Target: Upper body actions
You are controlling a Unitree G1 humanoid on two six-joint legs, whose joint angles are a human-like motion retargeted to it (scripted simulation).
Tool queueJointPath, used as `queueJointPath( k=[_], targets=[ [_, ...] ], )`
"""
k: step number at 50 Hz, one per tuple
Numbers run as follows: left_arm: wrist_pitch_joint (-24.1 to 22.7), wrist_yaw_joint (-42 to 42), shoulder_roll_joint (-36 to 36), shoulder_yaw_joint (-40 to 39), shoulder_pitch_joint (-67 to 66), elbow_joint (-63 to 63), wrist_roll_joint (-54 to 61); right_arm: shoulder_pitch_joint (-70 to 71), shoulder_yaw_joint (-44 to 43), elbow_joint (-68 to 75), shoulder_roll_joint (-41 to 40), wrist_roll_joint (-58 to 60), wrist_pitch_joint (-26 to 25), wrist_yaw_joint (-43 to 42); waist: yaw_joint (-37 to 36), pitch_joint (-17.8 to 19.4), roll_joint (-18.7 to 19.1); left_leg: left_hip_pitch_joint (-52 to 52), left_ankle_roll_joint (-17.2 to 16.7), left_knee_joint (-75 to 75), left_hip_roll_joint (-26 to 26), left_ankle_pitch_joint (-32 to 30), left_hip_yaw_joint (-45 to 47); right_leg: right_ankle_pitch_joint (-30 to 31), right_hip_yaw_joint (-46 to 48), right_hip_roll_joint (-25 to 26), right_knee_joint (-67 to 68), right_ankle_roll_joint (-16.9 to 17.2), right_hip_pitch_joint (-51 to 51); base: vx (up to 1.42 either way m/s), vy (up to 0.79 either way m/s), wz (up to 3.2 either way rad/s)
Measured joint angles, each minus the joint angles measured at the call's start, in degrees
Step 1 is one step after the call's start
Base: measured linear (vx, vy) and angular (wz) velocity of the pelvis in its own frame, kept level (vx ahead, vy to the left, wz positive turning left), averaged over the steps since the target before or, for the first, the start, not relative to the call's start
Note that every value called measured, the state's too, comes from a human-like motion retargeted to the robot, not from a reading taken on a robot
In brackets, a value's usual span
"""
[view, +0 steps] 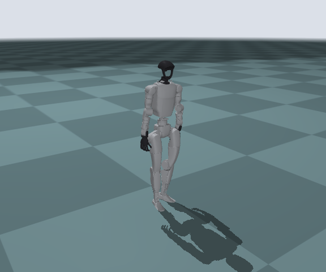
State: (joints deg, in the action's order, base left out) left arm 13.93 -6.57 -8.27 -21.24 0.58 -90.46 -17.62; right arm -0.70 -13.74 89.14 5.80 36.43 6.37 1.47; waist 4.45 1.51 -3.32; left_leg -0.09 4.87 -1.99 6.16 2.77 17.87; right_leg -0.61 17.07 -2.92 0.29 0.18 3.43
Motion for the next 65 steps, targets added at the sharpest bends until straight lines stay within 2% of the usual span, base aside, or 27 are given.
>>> queueJointPath(
  k=[2, 5, 8, 25, 38, 45, 48, 52, 56, 58, 60, 63, 65],
  targets=[
    [-0.37, 2.65, 0.69, -0.61, -0.53, -1.16, 1.67, 0.47, -0.60, -0.06, -0.08, 1.08, -0.04, -0.09, -4.07, -1.00, 0.16, -0.27, -0.60, -0.38, -0.81, 0.43, 0.25, -1.07, -1.57, -0.03, 1.03, 0.49, 0.47, 0.13, -0.15, 0.26],
    [-2.68, 2.10, 1.19, -2.04, -3.24, -1.55, 4.45, 0.64, 0.54, -1.06, -0.19, 3.94, -0.11, -0.84, -2.56, -2.48, 0.60, -0.38, -0.70, -0.69, -0.69, 0.54, -2.83, -2.08, 2.19, 0.33, 0.06, 0.17, -1.17, 0.18, -0.09, 0.91],
    [-1.87, 0.84, 2.18, -3.37, -5.19, -1.49, 3.44, 0.91, 1.57, -0.89, -0.27, 4.33, -0.12, -0.92, -2.04, -4.41, 1.28, -0.86, -1.21, -0.41, -1.07, 0.49, -3.54, -3.15, 3.87, 0.86, -0.22, 0.07, -1.47, 0.14, -0.08, 0.51],
    [-2.03, 2.79, 1.63, -2.74, -3.26, 0.02, 3.57, -0.74, 1.80, 1.68, -0.30, 3.72, -0.81, -0.46, -2.46, -5.01, 1.25, -1.29, -5.01, 0.11, -3.30, -0.57, -5.02, -6.13, 9.35, 2.82, -1.00, -0.32, -3.65, 0.02, -0.08, 0.29],
    [-4.11, 6.63, 0.43, -2.65, -1.67, 1.49, 5.08, -1.39, 1.61, 2.10, -0.50, 3.86, -1.07, -0.42, -1.31, -4.50, 0.66, -1.81, -7.21, -1.01, -5.91, -0.29, -2.72, -7.69, 9.09, 4.81, -0.88, -1.18, -3.54, -0.02, -0.10, 0.05],
    [-4.73, 7.55, 0.10, -1.83, -0.56, 0.99, 4.34, -0.87, 1.37, 1.54, -0.50, 3.77, -1.07, -0.14, -0.92, -3.22, -1.46, -6.07, -5.81, -11.04, -5.56, 2.51, -3.98, -7.91, 8.26, 2.24, 0.19, -0.92, -2.67, -0.04, -0.03, 0.03],
    [-4.86, 7.26, 0.00, -1.48, -0.06, 1.21, 3.39, -0.57, 1.60, 1.18, -0.41, 3.38, -0.91, 0.02, -2.22, -1.98, -2.33, -7.30, -5.10, -15.16, -5.27, 1.35, -4.24, -7.42, 6.49, 0.90, 0.94, -0.72, -2.20, -0.04, 0.04, -0.52],
    [-5.27, 7.48, 0.03, -1.48, -0.19, 1.71, 2.20, -0.50, 1.73, 1.05, -0.31, 3.68, -0.81, -0.27, -5.37, -1.02, -3.16, -7.97, -3.27, -16.19, -2.92, 2.69, -11.34, -6.51, 2.66, -0.41, 2.23, -0.33, -1.11, -0.01, 0.08, -1.00],
    [-5.62, 7.53, 0.36, -2.09, -1.15, 1.90, 2.38, -0.90, 1.81, 0.89, -0.10, 4.51, -0.91, -0.64, -9.33, -0.22, -2.31, -6.75, -4.75, -11.49, 0.82, 2.04, -25.25, -5.69, -2.99, 0.56, 3.77, -0.07, -0.33, 0.06, 0.18, -1.47],
    [-5.73, 7.35, 0.56, -2.14, -1.37, 1.77, 2.75, -0.89, 1.55, 0.80, 0.12, 4.73, -0.83, -0.70, -10.01, 0.10, -1.88, -5.89, -5.66, -10.37, 1.62, 2.24, -28.27, -5.18, -5.08, 0.52, 4.56, 0.31, 0.22, 0.05, 0.22, -1.11],
    [-5.69, 7.20, 0.88, -1.90, -1.28, 1.24, 3.14, -0.81, 1.54, 0.58, 0.66, 4.85, -0.69, -0.58, -7.17, -0.25, -0.87, -4.87, -3.00, -8.21, -0.69, 2.30, -19.17, -4.56, -4.49, 0.10, 5.00, 0.79, 0.85, 0.01, 0.24, -0.40],
    [-5.79, 6.79, 1.06, -0.73, -0.46, 0.36, 3.28, -0.52, 1.70, -0.13, 1.01, 4.61, -0.76, -0.89, -3.01, -0.04, 0.37, -4.02, -1.65, -6.36, -0.64, 1.95, -17.51, -3.02, -4.40, 0.14, 5.51, 0.35, 1.96, -0.10, 0.23, -0.52],
    [-6.25, 6.43, 0.76, 1.47, -0.19, 0.35, 3.63, -0.22, 2.05, -0.05, 1.09, 4.00, -0.26, -1.81, -1.73, 0.07, 0.96, -3.78, -1.10, -5.34, -1.25, 1.64, -13.27, -2.30, -6.37, 1.02, 6.45, -1.41, 3.61, -0.15, 0.18, -1.50]
  ],
)
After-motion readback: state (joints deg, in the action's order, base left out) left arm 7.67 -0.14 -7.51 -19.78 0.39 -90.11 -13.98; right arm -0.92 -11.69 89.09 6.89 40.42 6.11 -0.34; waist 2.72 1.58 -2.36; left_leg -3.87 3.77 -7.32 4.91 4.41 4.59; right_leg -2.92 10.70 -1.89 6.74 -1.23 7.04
